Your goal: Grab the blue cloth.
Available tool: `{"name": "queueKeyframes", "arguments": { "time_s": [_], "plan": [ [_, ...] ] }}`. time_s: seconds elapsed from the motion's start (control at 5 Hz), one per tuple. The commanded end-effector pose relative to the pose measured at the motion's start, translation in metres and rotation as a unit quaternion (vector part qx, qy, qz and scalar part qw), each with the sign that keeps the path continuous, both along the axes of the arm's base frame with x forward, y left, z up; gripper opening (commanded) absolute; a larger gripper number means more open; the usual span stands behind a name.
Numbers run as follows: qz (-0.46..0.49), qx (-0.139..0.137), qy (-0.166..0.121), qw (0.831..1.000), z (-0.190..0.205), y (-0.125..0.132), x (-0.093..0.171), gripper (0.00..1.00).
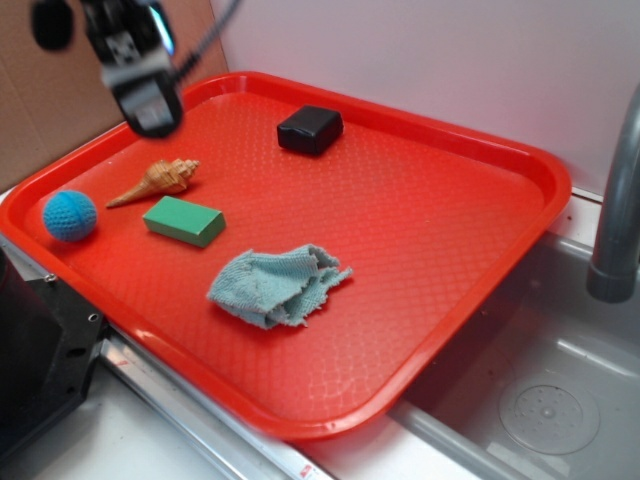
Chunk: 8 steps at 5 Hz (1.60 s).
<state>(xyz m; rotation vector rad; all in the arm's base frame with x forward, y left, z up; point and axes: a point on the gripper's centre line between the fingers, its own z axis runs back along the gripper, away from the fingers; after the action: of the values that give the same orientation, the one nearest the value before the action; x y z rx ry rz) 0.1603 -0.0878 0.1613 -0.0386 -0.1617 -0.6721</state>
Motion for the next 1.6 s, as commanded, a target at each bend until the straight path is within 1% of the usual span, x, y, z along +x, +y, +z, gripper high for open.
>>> {"name": "queueKeyframes", "arguments": {
  "time_s": [0.0,0.2,0.4,0.6,0.8,1.0,1.2,1.4],
  "plan": [
    [-0.011,0.003,-0.014,1.0,-0.04,-0.02,0.011,1.0],
    [-0.013,-0.001,-0.013,1.0,-0.066,-0.026,0.015,1.0],
    [-0.014,0.005,0.0,1.0,-0.089,-0.025,0.007,1.0],
    [-0.016,0.012,0.03,0.999,-0.113,-0.024,-0.001,1.0],
    [-0.006,0.034,0.065,0.997,-0.142,-0.018,-0.003,1.0],
    [0.009,0.044,0.077,0.996,-0.151,-0.02,0.004,0.62],
    [0.017,0.041,0.077,0.996,-0.15,-0.018,0.005,0.0],
    [0.036,0.039,0.07,0.996,-0.138,-0.014,0.006,0.0]
  ]
}}
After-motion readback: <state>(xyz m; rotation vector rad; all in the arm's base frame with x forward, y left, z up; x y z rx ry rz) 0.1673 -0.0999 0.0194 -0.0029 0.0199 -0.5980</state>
